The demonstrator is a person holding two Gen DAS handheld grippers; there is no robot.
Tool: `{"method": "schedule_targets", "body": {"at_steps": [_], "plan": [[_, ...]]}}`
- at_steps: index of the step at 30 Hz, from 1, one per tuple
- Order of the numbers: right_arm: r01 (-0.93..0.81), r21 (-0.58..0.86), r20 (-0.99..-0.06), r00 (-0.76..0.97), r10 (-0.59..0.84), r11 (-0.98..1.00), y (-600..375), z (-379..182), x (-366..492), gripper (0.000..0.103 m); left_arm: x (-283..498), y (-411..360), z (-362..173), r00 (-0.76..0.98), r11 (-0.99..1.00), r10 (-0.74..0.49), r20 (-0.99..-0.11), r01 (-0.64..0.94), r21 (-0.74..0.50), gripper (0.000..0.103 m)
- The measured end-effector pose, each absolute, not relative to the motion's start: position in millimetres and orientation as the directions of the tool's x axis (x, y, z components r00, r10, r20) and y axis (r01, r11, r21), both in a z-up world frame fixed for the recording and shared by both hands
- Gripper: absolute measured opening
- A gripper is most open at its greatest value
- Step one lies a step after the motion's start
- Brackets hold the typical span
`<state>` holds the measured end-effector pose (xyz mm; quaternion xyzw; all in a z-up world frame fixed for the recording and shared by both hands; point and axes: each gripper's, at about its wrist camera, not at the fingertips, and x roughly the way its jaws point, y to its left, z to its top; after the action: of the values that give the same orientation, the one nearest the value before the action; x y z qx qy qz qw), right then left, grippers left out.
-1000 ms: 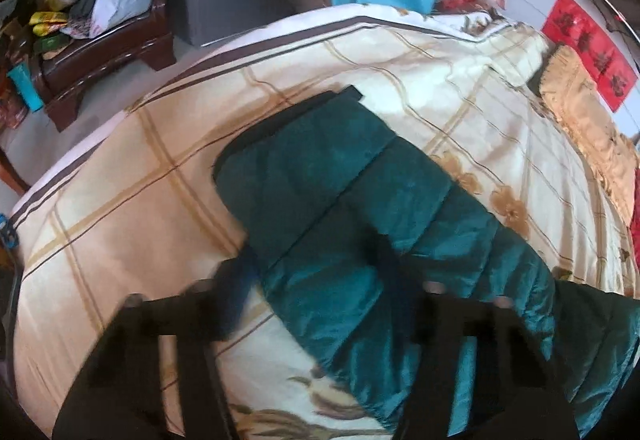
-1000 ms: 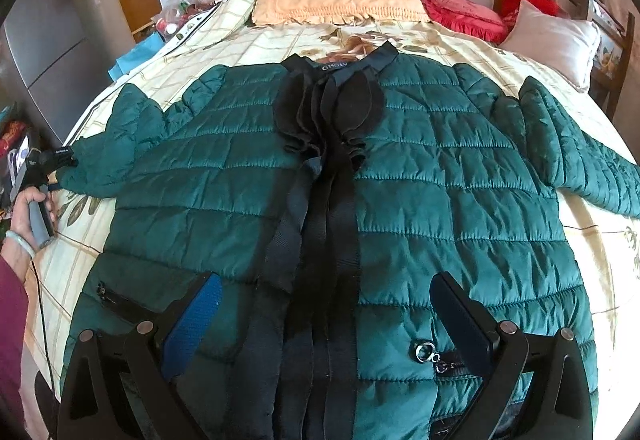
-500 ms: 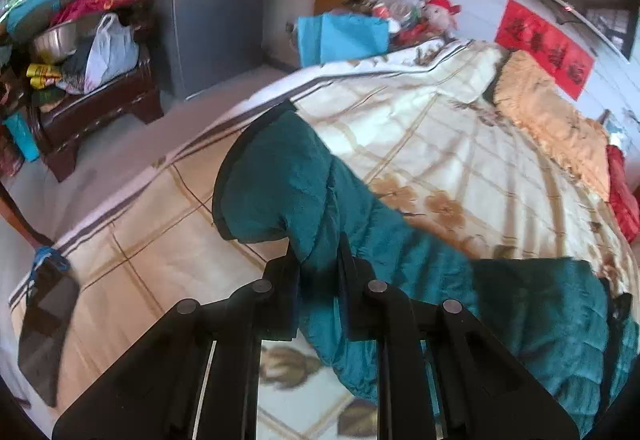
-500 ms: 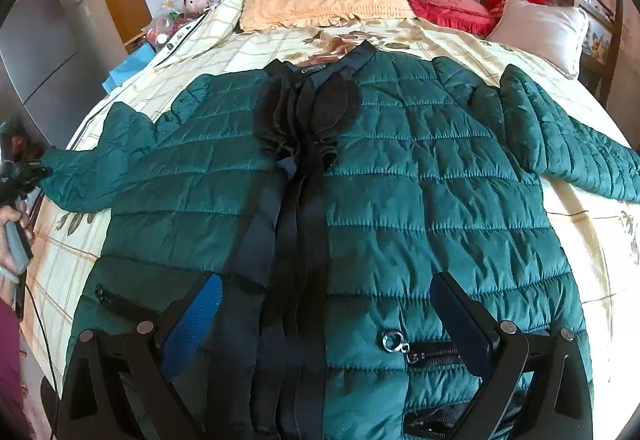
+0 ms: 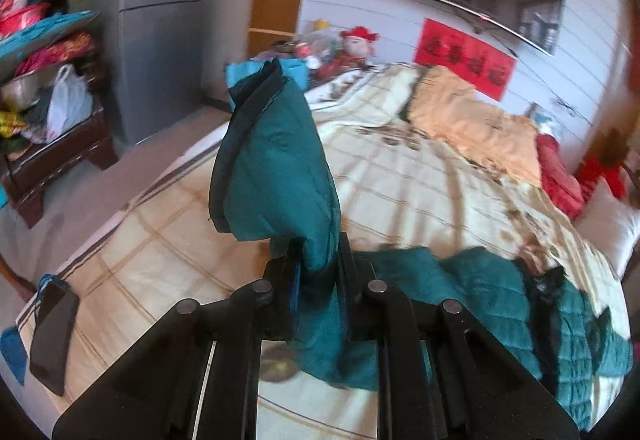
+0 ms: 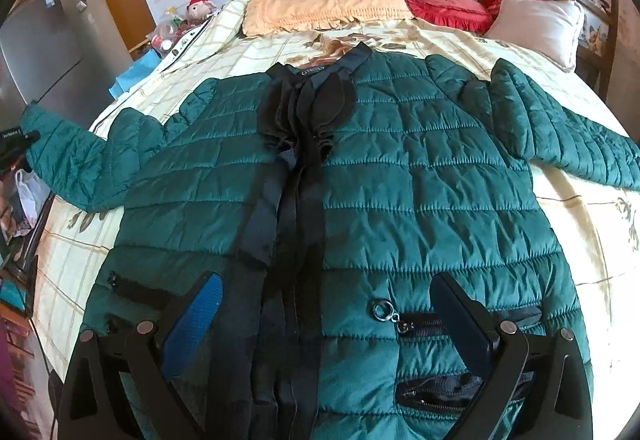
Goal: Fold large clothes
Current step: 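Lift the sleeve with the left tool and fold it across the jacket body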
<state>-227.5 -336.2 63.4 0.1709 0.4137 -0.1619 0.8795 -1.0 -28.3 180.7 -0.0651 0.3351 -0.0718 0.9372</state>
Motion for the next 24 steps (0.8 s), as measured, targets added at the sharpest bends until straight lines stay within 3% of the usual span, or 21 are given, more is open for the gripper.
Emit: {"method": "schedule_targets", "body": {"at_steps": [12, 24], "plan": [[0.433, 0.2, -0.763, 0.631, -0.137, 0.879, -342, 71, -244, 0.103, -50, -135, 187, 0.698, 0.934, -0.351, -0.624, 0.307, -0.183, 0.013], [0.445, 0.23, -0.738, 0.659, -0.143, 0.865, -359, 80, -258, 0.103, -72, -229, 157, 0.598, 0.892, -0.416, -0.685, 0.416, -0.177, 0.012]]}}
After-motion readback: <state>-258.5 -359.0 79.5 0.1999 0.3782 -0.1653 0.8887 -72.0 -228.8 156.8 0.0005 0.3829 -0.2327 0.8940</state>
